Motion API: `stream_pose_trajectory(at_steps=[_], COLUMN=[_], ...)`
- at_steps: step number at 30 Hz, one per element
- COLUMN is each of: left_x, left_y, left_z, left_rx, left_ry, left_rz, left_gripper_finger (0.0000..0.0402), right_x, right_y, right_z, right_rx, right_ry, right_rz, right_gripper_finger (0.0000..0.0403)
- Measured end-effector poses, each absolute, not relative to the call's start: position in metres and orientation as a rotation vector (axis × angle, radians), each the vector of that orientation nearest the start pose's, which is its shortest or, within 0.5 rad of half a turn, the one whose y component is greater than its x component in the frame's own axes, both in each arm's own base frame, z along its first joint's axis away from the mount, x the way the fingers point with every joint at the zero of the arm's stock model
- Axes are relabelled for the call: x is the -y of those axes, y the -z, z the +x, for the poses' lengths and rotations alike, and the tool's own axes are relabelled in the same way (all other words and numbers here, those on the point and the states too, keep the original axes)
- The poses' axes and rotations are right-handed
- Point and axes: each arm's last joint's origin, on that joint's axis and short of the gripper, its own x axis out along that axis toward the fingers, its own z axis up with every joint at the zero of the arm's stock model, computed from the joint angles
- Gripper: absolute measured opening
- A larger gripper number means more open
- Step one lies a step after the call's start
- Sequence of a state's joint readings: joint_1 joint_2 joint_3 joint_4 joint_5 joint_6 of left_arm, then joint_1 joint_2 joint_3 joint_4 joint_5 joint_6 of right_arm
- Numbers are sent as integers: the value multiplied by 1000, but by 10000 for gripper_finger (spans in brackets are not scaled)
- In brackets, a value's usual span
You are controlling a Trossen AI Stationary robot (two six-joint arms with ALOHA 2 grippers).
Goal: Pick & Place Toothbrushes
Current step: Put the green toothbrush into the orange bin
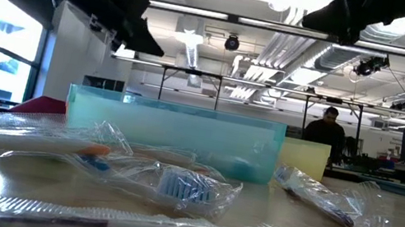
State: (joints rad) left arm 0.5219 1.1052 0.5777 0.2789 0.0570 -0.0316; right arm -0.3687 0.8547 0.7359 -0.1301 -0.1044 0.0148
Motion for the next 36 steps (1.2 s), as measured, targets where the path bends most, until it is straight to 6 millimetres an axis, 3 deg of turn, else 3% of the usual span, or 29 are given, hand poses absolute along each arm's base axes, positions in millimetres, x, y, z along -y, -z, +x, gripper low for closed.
stream_pose_trajectory(at_steps=[6, 14, 25, 36], left_x=[-92, -69, -46, -34], left_y=[-259, -272, -250, -245], left_z=[206, 191, 164, 137], left_rx=[-178, -177, -138, -104], left_ry=[-366, -309, -310, -313], left_rz=[-48, 4, 2, 13], left_gripper_finger=[0, 0, 0, 0], right_x=[63, 59, 50, 48], right_y=[-309, -309, -307, -307], right_z=[180, 181, 183, 184], right_rx=[-237, -239, -259, -265], right_ry=[158, 139, 92, 83], right_rz=[105, 102, 98, 98], right_gripper_finger=[56, 55, 55, 55])
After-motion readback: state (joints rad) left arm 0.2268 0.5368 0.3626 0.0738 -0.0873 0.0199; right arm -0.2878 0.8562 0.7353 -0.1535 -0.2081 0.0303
